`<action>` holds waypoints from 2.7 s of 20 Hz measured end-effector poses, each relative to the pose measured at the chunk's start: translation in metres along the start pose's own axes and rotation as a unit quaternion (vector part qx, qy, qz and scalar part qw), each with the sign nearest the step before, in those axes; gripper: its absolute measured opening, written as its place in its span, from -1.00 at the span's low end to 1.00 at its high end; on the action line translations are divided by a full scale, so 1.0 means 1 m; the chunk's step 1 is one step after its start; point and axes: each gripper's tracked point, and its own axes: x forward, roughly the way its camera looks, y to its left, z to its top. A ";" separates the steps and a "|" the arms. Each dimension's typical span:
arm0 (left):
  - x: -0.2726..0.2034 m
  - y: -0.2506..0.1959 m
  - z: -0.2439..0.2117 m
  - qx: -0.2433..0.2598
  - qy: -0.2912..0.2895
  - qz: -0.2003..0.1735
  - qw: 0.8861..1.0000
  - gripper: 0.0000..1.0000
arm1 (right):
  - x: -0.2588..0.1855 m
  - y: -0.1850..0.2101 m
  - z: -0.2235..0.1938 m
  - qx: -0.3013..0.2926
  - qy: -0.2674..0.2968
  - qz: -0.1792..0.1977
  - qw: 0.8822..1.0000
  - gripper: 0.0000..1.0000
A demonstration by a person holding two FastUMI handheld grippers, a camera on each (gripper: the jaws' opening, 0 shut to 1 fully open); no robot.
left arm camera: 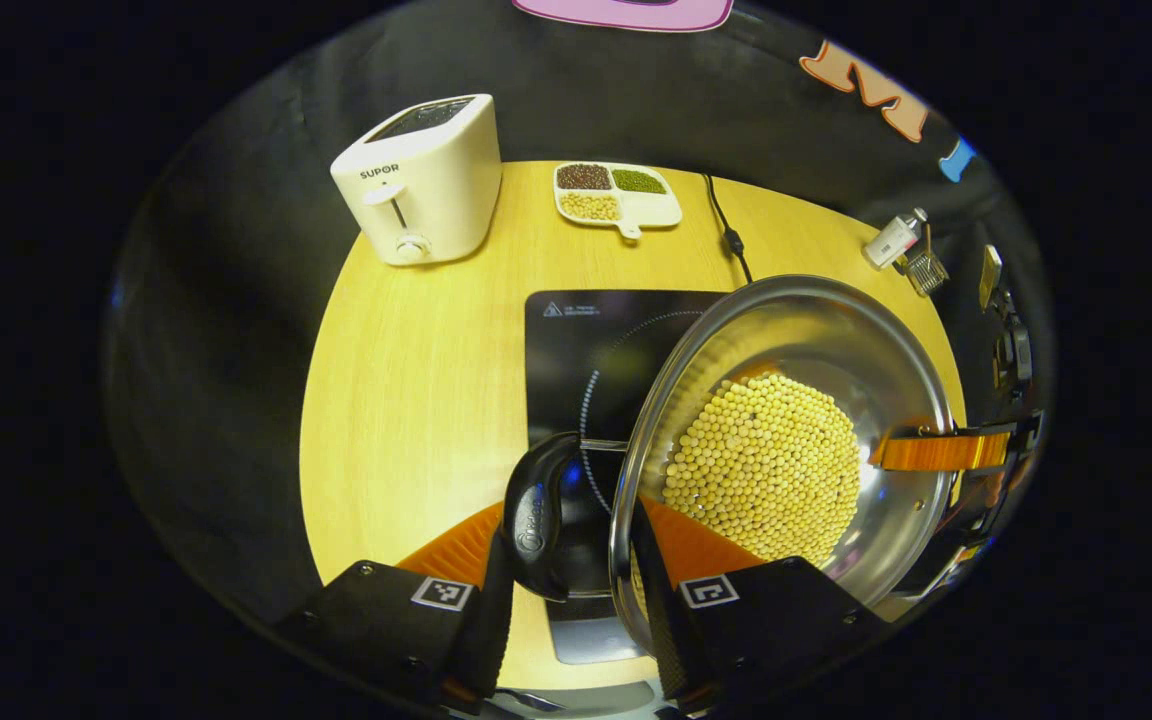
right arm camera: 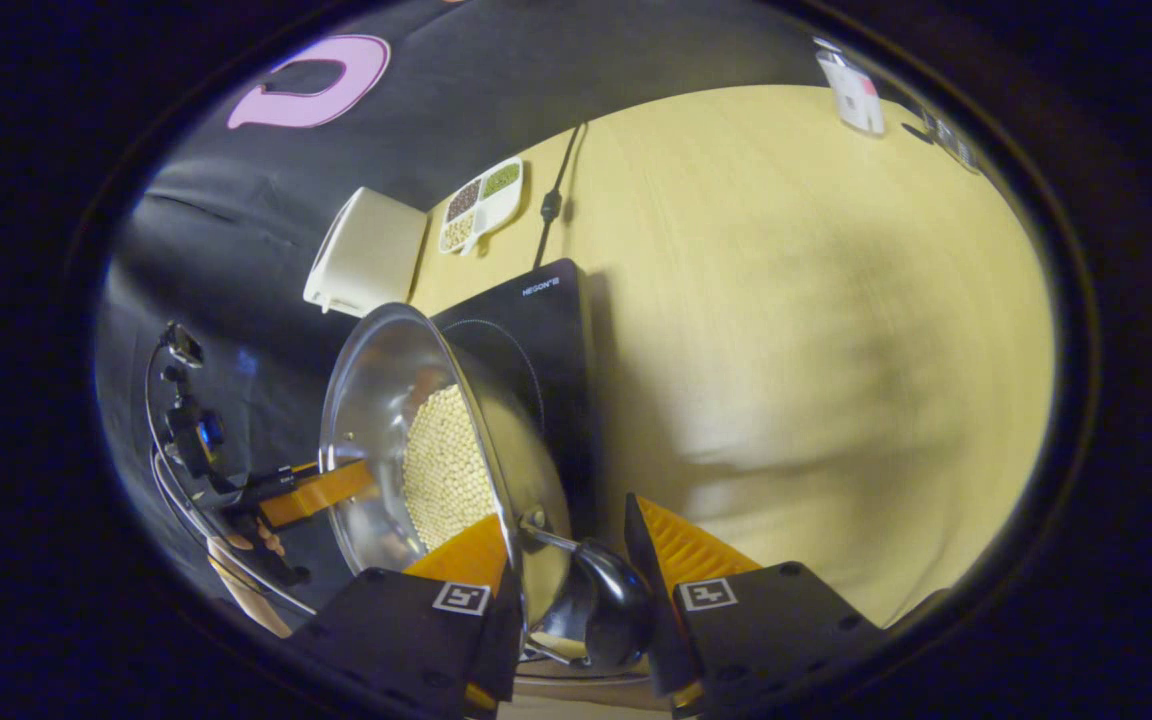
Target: First push the handle of the pot to place it horizontally, then grasp the pot with both hands and set it on the induction cooktop.
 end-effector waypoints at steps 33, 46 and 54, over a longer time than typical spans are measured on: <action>-0.026 0.043 0.054 -0.037 -0.232 0.057 0.970 1.00 | -0.032 -0.009 0.074 -0.062 -0.207 -0.023 0.976 0.99; -0.107 -0.080 0.080 -0.025 -0.343 0.020 0.939 0.94 | -0.194 -0.039 0.101 -0.100 -0.389 -0.072 0.913 0.84; -0.193 -0.207 0.095 -0.008 -0.440 0.048 0.897 0.93 | -0.324 -0.059 0.093 -0.177 -0.469 -0.038 0.865 0.86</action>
